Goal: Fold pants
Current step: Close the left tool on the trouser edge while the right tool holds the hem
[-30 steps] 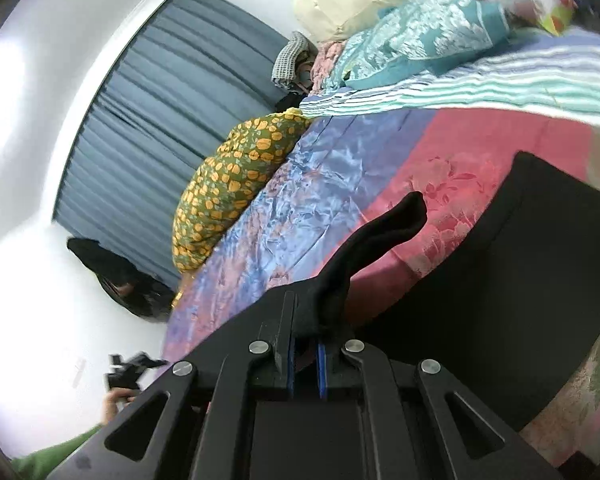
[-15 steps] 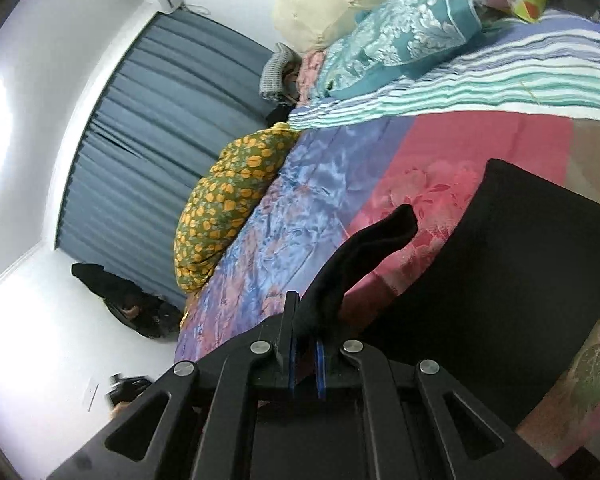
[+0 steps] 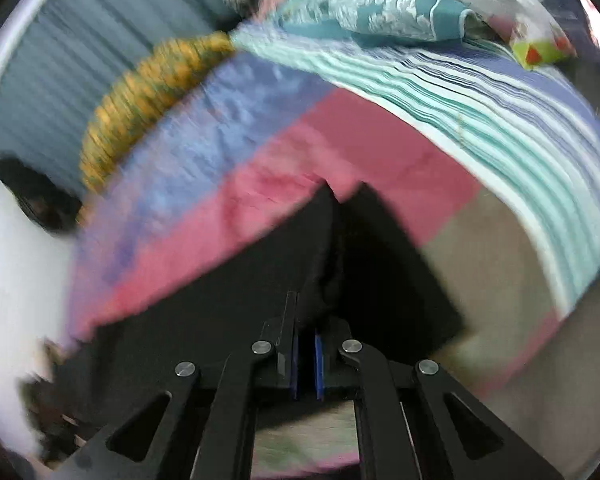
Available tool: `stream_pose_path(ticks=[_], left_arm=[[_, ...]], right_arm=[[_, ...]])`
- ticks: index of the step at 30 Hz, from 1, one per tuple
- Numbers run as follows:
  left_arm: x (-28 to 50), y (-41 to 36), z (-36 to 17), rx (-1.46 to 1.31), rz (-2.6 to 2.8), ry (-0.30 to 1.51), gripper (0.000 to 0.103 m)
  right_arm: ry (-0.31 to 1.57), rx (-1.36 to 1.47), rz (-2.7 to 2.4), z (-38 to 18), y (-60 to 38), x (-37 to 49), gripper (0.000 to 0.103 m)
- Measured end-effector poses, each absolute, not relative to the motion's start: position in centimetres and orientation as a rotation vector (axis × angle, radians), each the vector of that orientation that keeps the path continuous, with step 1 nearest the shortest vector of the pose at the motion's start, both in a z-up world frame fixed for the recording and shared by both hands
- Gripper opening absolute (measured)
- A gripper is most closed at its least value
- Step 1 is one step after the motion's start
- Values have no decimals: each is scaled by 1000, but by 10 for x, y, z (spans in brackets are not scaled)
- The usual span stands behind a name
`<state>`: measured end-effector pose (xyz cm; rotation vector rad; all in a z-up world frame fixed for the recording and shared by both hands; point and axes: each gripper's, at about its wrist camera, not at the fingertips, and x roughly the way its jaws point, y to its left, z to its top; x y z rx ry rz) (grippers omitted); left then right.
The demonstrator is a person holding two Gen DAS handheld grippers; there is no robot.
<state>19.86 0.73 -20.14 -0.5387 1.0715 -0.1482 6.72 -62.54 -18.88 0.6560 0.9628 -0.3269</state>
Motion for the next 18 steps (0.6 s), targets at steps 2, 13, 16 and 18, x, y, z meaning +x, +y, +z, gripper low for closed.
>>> stream_pose_path(ticks=[2,13,16,18], left_arm=[[205,-5,-190,-473,-166,1045,4],[185,-8,-197,-422,-152,1039,3],[183,-9,-192,-414,-138,1025,3],[179,-10,-189,-412,-130,1016,3]], right_arm=[[1025,594,-345,-189,-630,74,6],[1129,365,-382,-200,-620,78,6],[1099,388,-388,-192,-622,69,6],[1087,394,-391,-188,-621,65,6]])
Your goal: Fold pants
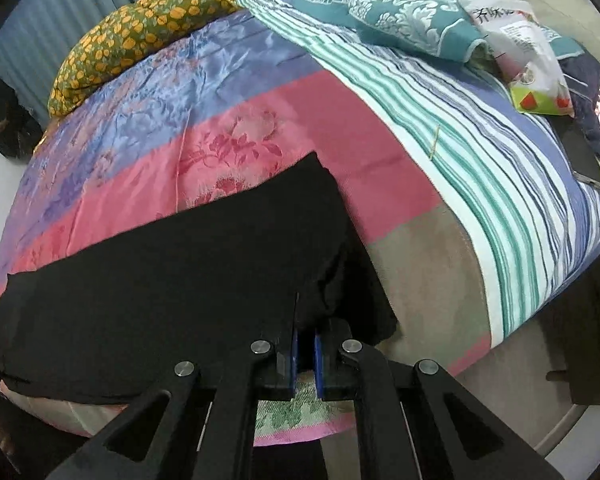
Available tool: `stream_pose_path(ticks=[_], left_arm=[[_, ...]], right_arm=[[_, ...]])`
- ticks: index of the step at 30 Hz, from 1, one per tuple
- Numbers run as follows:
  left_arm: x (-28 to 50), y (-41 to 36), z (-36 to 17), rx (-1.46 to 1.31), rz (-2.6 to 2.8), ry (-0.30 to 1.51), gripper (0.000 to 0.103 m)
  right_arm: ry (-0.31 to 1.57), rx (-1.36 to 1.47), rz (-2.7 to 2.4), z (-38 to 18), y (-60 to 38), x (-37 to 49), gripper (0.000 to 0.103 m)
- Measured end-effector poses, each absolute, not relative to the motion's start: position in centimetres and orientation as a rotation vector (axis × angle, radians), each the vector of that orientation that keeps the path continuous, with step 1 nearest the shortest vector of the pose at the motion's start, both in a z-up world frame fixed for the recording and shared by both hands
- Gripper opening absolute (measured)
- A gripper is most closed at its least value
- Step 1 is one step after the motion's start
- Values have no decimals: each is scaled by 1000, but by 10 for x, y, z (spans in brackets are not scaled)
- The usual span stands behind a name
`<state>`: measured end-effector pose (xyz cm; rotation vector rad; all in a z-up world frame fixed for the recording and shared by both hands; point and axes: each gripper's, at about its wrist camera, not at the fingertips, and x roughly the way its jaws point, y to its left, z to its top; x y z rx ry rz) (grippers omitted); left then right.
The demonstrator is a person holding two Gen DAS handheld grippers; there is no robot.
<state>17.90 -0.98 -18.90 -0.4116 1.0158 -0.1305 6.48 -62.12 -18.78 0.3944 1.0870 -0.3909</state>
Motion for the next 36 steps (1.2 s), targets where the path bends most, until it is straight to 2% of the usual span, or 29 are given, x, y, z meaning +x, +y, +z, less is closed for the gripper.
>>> stream_pose_path(ticks=[18,21,23,24,25,26,27,31,33,36], left_arm=[[161,-22,-211,-266,-112,1099,4],[160,-26,-207,-222,-103,1101,12],[151,-26,-197,-184,-109,1092,13],[144,-24,-192,-171,-117,1078,21],[135,-22,-185,-158,-135,1059,29],[128,-19,-180,-149,-143,1042,49],[121,-16,-174,-142,-142,1020,59],[131,6,-148,-114,-92,879,62],[156,14,-145,-104,-71,869,66],[189,12,-161,-22,-74,879,66]], right_arm=[[1155,358,-479,-216,-618,67,8],[1128,355,-482,-208,-618,62,29],[1080,383,-452,-198,-615,53,50],[1063,370,-461,-193,-612,49,59],[1044,329,-496,-186,-608,45,80],[1004,268,-541,-176,-602,37,92],[963,229,-561,-169,-597,31,94],[922,144,-645,-152,-587,21,94],[890,143,-642,-139,-576,22,94],[806,152,-566,-116,-531,33,94]])
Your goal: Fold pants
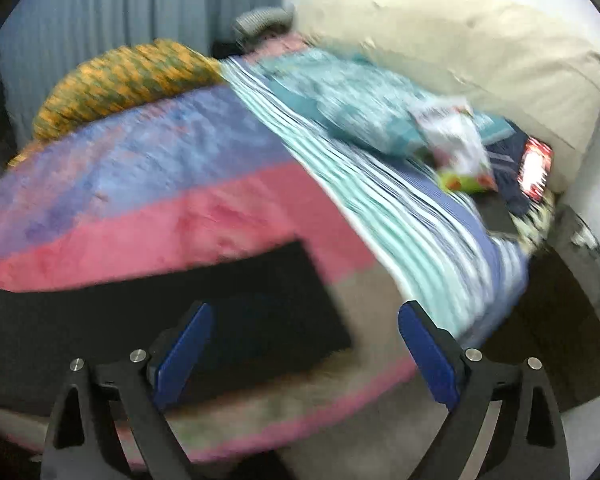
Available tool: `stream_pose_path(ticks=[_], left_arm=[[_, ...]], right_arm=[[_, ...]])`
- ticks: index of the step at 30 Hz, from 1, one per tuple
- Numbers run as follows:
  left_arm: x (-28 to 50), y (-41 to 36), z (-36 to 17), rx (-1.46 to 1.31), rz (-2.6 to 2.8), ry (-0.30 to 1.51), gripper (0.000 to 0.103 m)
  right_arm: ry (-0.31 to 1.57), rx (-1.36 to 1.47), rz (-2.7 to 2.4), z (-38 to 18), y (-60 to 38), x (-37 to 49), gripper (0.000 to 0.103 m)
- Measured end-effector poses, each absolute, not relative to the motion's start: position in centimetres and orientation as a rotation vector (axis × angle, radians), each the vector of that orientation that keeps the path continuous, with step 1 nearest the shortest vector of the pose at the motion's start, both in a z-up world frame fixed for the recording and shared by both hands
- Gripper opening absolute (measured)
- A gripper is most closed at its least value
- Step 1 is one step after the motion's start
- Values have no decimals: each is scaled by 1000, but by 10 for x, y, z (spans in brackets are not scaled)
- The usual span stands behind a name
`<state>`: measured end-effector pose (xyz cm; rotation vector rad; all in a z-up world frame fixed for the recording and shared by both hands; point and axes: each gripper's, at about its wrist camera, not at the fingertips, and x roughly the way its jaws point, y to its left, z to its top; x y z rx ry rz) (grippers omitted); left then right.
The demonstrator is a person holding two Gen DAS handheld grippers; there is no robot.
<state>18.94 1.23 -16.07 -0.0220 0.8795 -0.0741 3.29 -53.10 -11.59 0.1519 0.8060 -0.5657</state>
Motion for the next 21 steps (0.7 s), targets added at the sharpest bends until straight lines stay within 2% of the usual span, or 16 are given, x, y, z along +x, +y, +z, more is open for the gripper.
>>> stream_pose_path(ticks=[1,2,3,4,7,12,13,14,15,17,21], left_arm=[[194,8,-171,43,-70,902,65],[196,4,-183,105,-68,937,56],[193,3,-198,155,-64,982,41],[190,4,-208,177,-59,1027,33],[173,8,-216,236,-48,1030,30],[165,19,-207,158,-50,1030,29],[160,22,-202,128,-54,1013,32],[156,24,-193,92,-63,980,46],[154,25,-188,70,-66,949,68],[155,25,-173,51,-46,852,89],[190,17,-171,96,-38,837,89]], right_arm=[[787,152,-534,-113,-516,37,94],[763,146,-474,-111,-490,44,94],[754,136,-422,-113,-466,49,95],[753,130,-389,-116,-448,53,97],[778,145,-263,-143,-389,70,98],[876,205,-167,-207,-332,103,98],[901,202,-161,-216,-330,107,98],[939,194,-156,-227,-328,112,98],[968,174,-162,-237,-325,113,98],[957,125,-167,-242,-320,110,101],[944,159,-181,-246,-322,109,103]])
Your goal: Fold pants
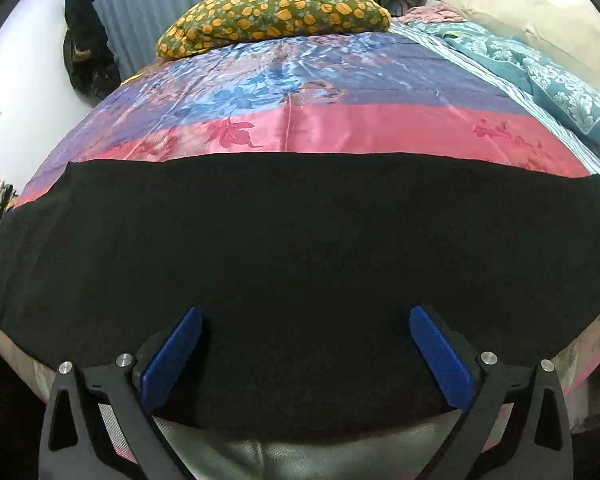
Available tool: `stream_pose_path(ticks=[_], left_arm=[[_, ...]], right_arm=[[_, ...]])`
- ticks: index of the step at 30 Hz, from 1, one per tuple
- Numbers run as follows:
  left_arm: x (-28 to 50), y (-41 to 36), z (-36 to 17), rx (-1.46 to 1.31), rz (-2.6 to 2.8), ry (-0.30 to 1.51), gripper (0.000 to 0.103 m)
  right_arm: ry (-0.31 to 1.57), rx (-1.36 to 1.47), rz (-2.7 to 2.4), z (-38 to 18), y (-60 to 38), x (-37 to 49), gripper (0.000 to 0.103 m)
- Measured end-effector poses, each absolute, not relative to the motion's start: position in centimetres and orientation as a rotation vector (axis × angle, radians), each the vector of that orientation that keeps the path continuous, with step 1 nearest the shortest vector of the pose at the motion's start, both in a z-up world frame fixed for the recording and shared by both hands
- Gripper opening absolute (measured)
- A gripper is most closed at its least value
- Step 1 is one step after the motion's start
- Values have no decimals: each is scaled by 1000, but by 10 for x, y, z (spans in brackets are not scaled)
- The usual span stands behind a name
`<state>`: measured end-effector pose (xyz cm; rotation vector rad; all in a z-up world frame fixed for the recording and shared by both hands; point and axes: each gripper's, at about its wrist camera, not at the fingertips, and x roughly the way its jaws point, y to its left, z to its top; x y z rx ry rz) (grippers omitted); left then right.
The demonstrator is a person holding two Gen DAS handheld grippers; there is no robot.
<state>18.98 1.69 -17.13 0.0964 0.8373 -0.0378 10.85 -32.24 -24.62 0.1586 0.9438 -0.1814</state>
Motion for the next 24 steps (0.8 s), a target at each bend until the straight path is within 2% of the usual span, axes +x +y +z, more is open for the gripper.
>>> stream_pose_path(ticks=[5,11,14,18,20,22,24], left_arm=[[204,26,-230,163,38,1044,88],[183,49,-214,38,42,1081,86],[189,49,-194,-12,20,1015,85],[234,30,-166,31,-17,942,86],[267,22,-160,57,-40,923,93],[297,18,-169,87,-21,939,94],[329,30,-200,126,69,1033,92]], right_arm=[[931,141,-193,-249,-317,108,103],[925,125,-202,-249,-316,112,103],[929,120,-215,-250,-315,113,103],[930,117,-228,-250,-314,113,103],[927,114,-234,-250,-313,113,103],[925,111,-237,-251,-313,112,103],[924,110,-236,-251,-313,112,103]])
